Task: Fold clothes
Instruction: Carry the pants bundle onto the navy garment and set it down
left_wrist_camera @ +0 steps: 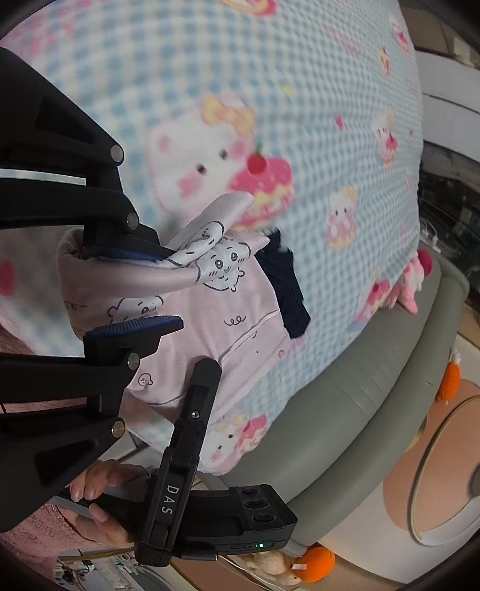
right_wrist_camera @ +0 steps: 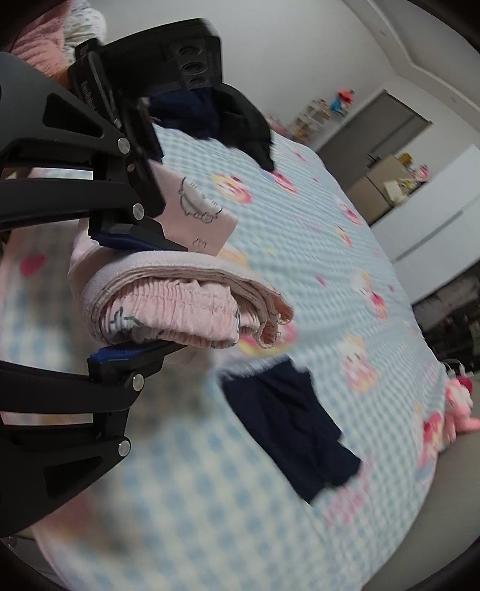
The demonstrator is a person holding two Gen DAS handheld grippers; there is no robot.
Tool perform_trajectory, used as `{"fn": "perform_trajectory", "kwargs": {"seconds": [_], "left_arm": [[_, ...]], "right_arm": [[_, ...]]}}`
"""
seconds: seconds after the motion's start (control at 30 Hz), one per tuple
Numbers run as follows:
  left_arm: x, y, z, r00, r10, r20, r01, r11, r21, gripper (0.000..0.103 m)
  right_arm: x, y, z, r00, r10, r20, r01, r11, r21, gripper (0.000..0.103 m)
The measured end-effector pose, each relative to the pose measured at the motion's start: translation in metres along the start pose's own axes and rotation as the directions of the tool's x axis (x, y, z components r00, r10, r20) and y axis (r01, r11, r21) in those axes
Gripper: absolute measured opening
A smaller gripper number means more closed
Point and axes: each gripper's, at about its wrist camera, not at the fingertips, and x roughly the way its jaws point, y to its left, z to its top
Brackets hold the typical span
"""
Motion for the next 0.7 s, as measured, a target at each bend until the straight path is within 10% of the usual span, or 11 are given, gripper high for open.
{"fn": "perform_trajectory", "kwargs": {"seconds": [0.7], "left_arm": [[0.133, -0.021, 0.086, 0.999, 0.013, 0.05, -0.015, 0.999, 0.033, 0.028]], "right_arm": [[0.028, -0.1, 0.112, 0.986, -0.164, 0.039, 0.165, 0.986, -0.014, 0.041]]}}
